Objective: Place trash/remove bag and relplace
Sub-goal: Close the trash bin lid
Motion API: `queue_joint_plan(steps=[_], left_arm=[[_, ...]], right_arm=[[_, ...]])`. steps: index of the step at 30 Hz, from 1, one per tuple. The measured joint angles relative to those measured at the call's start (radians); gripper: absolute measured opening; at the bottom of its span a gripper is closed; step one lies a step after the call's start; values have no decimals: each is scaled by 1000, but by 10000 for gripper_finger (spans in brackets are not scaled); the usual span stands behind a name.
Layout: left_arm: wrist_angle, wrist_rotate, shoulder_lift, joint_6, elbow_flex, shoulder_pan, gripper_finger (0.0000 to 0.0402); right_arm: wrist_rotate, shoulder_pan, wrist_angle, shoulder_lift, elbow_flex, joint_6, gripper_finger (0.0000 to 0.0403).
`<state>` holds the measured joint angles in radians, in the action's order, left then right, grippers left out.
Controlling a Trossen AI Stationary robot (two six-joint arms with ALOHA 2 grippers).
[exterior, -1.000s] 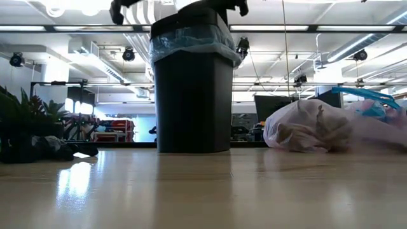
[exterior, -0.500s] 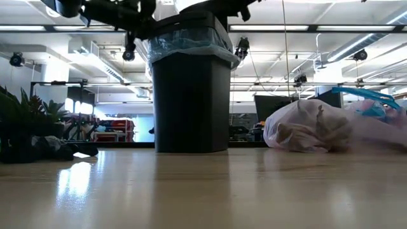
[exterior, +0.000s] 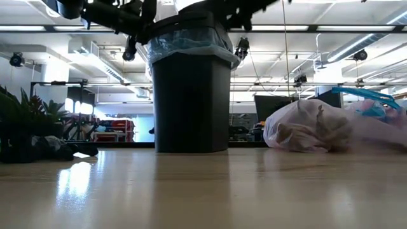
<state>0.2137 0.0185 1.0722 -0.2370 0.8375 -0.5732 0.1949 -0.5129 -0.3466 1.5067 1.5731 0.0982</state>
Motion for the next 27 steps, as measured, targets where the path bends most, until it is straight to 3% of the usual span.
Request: queue_joint_plan(steps=[6, 11, 17, 23, 27], left_arm=[[-85, -15, -7, 11, -10, 0, 11], [-110, -85, -18, -3, -14, 14, 11], [-158, -85, -84, 44, 49, 14, 11], [-193, -70, -139, 71, 166, 12, 11], [-197, -71, -143, 34, 234, 16, 11]], right_arm=[[4, 17, 218, -6, -249, -42, 263], [17, 20, 229, -17, -286, -42, 253], [17, 20, 121, -44, -167, -52, 262], [67, 25, 150, -83, 12, -137, 296], [74, 41, 140, -61, 62, -151, 308]])
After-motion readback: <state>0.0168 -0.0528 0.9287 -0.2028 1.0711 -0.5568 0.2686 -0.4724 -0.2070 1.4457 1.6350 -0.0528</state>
